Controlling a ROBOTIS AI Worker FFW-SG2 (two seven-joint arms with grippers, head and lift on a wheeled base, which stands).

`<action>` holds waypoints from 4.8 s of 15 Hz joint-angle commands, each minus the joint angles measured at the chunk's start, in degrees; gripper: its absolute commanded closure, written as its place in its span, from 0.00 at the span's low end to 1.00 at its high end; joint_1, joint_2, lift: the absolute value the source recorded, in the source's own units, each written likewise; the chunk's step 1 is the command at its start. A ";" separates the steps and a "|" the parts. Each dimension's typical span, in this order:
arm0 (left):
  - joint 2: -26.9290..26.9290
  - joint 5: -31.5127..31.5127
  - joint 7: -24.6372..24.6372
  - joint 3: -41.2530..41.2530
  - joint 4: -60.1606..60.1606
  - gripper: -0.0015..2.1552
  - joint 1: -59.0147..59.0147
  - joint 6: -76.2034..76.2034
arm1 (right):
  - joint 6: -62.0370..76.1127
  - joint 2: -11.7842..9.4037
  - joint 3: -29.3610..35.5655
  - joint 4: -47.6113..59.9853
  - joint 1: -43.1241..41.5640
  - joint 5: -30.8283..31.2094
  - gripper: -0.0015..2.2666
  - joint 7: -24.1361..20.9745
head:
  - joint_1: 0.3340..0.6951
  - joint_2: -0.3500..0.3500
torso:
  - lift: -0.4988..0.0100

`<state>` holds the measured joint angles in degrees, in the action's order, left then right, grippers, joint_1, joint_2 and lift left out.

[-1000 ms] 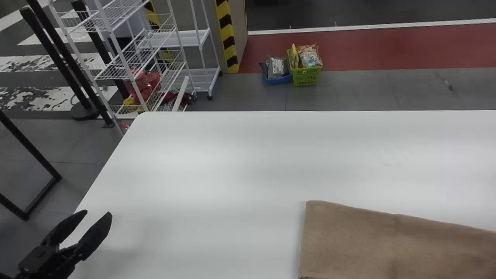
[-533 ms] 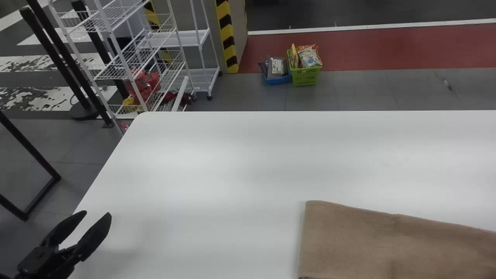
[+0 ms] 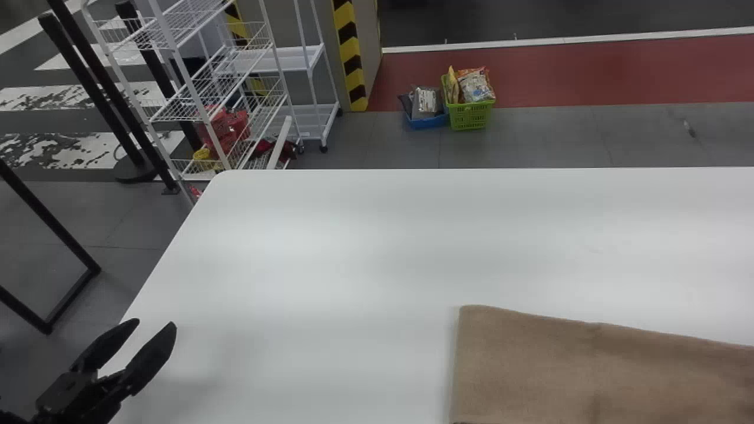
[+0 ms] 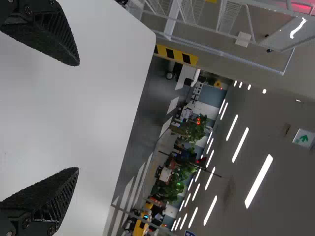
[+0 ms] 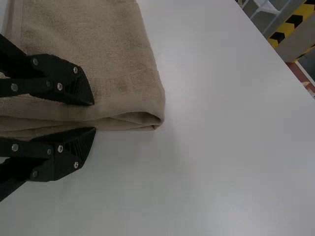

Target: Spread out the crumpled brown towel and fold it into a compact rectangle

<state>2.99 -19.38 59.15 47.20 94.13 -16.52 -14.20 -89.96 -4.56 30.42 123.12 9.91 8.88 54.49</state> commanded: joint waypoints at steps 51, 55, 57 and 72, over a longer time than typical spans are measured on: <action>-0.18 0.05 0.53 0.26 0.61 0.02 -0.44 -0.17 | -0.12 4.12 -4.14 11.62 -5.69 -12.31 0.52 -0.88 | 1.00 0.93 | 0.73; -0.09 -0.04 0.53 0.26 0.35 0.02 -0.35 0.00 | -0.12 4.12 -10.29 11.36 -4.55 -9.49 0.52 -0.70 | 1.00 0.99 | 0.73; 0.00 -0.04 0.53 0.18 0.26 0.02 -0.44 0.00 | -0.12 4.12 -13.63 10.39 -3.85 -7.65 0.51 -0.70 | 1.00 1.00 | 0.73; -0.09 -0.04 0.44 0.18 0.18 0.02 -0.44 0.00 | -0.12 4.62 -16.62 6.26 -2.53 -14.50 0.52 -1.76 | 1.00 1.00 | 0.73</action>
<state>2.90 -19.42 59.62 47.37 94.31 -16.93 -14.20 -89.96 0.00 13.60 129.32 7.37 -4.37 52.79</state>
